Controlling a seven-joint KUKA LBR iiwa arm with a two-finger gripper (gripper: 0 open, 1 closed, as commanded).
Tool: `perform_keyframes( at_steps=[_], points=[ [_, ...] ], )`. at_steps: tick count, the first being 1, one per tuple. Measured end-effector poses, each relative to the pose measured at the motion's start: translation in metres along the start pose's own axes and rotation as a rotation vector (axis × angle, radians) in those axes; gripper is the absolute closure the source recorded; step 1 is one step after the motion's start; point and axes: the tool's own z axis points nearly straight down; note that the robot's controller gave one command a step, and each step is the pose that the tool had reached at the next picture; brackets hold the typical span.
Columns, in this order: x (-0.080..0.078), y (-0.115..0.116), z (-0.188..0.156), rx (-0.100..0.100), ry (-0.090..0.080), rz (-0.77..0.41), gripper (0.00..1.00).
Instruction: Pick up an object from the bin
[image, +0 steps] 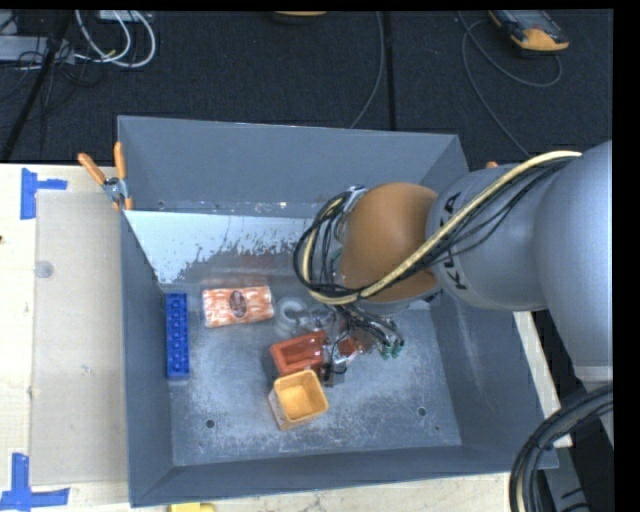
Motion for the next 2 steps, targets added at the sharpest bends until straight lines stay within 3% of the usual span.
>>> perform_keyframes(
  at_steps=[1, 2],
  points=[
    [0.0097, -0.0093, -0.1264, -0.001, 0.005, -0.015, 1.00],
    [0.0100, -0.0097, -0.1259, -0.002, 0.006, -0.013, 1.00]
  ],
)
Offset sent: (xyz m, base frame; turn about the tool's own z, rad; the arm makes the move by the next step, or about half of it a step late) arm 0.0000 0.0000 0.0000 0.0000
